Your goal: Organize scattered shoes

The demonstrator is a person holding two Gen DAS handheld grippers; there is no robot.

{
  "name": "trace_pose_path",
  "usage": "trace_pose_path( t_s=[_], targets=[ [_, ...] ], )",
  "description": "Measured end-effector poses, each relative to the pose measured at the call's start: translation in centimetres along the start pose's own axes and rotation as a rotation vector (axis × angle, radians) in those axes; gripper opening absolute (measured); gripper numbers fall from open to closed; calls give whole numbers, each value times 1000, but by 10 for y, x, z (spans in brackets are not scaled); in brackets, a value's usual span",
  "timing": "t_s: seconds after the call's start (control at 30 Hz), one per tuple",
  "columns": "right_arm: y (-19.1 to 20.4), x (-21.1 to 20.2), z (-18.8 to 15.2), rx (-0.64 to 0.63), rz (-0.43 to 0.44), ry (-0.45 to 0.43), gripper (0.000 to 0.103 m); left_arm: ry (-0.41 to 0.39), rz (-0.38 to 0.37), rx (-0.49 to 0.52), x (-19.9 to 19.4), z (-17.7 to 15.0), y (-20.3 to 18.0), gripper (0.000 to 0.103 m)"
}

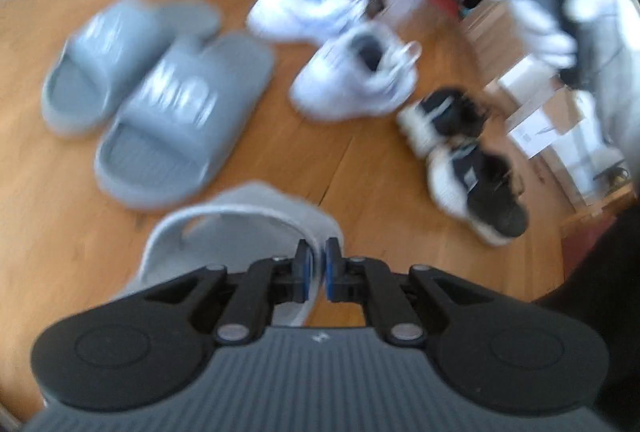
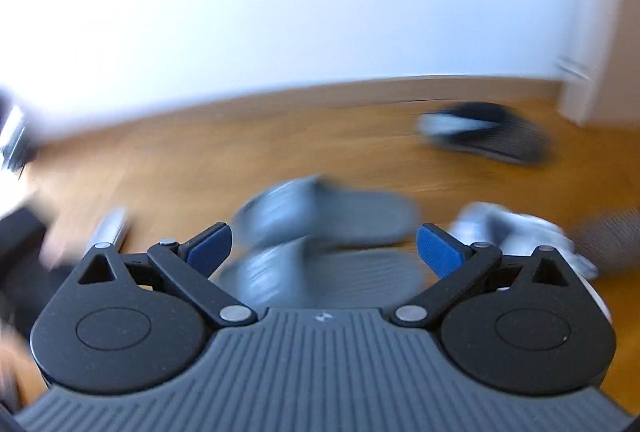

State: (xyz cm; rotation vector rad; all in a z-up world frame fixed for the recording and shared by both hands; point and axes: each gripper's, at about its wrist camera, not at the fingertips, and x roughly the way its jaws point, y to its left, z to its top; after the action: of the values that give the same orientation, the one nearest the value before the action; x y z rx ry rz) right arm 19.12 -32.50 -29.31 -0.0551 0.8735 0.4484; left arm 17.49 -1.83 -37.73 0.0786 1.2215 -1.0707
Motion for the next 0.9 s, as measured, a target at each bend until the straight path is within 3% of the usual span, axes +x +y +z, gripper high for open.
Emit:
trace_pose_path(
  t_s=[0.03,0.1,0.13,0.27,0.33,0.5,0.6,0.7,0.8,0.9],
  targets=[
    [18,12,-5,-75,40,41,102,13,12,-25,5,-5,6,26],
    [49,32,-17,-210,119,122,102,39,53,-90,13,-12,15,45],
    [66,42,-27,-291,165,164,102,45,96,-122,10,-11,16,49],
    [113,72,-52,-560,271,309,102,59,143,-140,-27,-3,19,56],
    [129,90,-59,-706,321,366,102,63,162,-133,-68,-1,27,57],
    [155,132,-70,-944,361,434,102,65,250,-128,-152,-25,46,66],
    [155,169,-68,-885,410,511,102,45,314,-154,-194,-56,60,75],
    [157,184,-61,-709,390,539,98,-33,348,-249,-208,-83,74,76],
    [161,187,-53,-480,324,552,92,-63,360,-326,-214,-100,86,75],
    [170,195,-40,-211,185,591,92,-53,420,-340,-216,-112,94,75]
  ],
)
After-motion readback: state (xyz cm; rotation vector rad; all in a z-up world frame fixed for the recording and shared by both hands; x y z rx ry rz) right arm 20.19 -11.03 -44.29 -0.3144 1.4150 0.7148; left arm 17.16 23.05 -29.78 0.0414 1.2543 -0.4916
